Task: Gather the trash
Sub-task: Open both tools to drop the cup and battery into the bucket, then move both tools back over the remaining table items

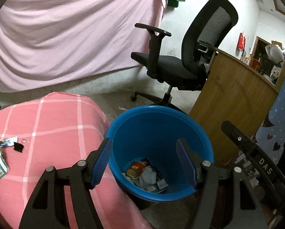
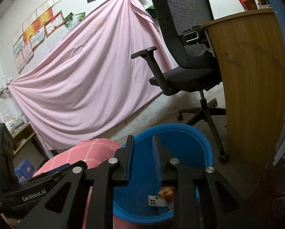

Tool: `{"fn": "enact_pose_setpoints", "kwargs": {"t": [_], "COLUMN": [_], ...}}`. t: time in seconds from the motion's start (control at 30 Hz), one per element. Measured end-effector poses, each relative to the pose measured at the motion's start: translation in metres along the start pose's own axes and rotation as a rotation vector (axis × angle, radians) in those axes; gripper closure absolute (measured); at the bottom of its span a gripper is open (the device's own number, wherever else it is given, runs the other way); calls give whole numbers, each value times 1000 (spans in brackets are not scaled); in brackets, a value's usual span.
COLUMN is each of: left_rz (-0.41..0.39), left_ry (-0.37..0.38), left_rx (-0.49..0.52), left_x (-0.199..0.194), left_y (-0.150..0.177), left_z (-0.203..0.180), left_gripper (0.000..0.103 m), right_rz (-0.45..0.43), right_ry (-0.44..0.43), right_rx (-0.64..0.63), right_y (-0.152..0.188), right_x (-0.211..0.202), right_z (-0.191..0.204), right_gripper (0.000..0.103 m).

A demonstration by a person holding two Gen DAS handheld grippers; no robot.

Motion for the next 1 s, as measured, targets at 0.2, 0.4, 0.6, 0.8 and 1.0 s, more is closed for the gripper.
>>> {"fn": "enact_pose_setpoints", "kwargs": {"t": [0.2, 0.4, 0.6, 0.8, 1.0], "left_rz": [-24, -83, -164, -294, -371], "left_ry": [-15, -36, -90, -176, -252], "left_rx": [-4, -26, -48, -75, -75], "left_x": [-14, -41, -75, -113, -145], "left_y": [-6, -13, -19, -22, -18], "left_z": [6, 25, 55, 88, 119], "left_gripper": [39, 30, 24, 1, 1], "right_rz": [-16, -44, -78, -119, -182], "right_ry": [-1, -7, -23, -52, -105], "right_rx": [-4, -17, -26, -55, -110], "right_y": [-3, -9, -16, -19, -20], "right_x": [-2, -5, -6, -6, -10], "right_z": [4, 15, 32, 59, 95], "right_gripper": [81, 70, 48, 16, 0]}}
Point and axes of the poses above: each gripper's, at about its wrist camera, not at the fingertips, and x roughly the way its jaws point, z to its left, y to its underside, the point moved 7 cm from there along x, roughly the way its jaws point
